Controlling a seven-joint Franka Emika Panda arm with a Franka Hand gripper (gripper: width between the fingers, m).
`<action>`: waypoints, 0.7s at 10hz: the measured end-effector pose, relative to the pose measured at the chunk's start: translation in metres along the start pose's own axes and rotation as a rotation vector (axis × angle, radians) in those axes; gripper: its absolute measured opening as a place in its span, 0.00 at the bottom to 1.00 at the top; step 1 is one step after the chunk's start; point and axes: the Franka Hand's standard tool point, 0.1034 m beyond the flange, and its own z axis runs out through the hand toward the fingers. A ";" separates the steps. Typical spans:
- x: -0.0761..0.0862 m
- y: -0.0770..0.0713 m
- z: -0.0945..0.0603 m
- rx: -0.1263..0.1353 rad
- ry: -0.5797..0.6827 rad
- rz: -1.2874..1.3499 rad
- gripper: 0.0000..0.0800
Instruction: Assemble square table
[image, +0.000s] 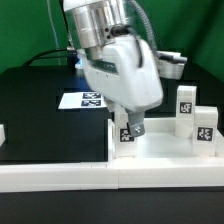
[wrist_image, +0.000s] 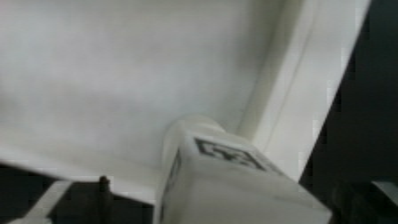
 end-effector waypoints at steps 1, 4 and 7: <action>-0.002 0.000 0.000 -0.021 0.001 -0.181 0.80; -0.003 0.000 0.000 -0.034 -0.001 -0.404 0.81; 0.001 -0.002 -0.002 -0.063 0.036 -0.800 0.81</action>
Offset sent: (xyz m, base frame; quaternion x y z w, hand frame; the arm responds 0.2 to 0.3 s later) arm 0.0000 0.0000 0.0000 0.0000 0.0000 -0.1938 0.9810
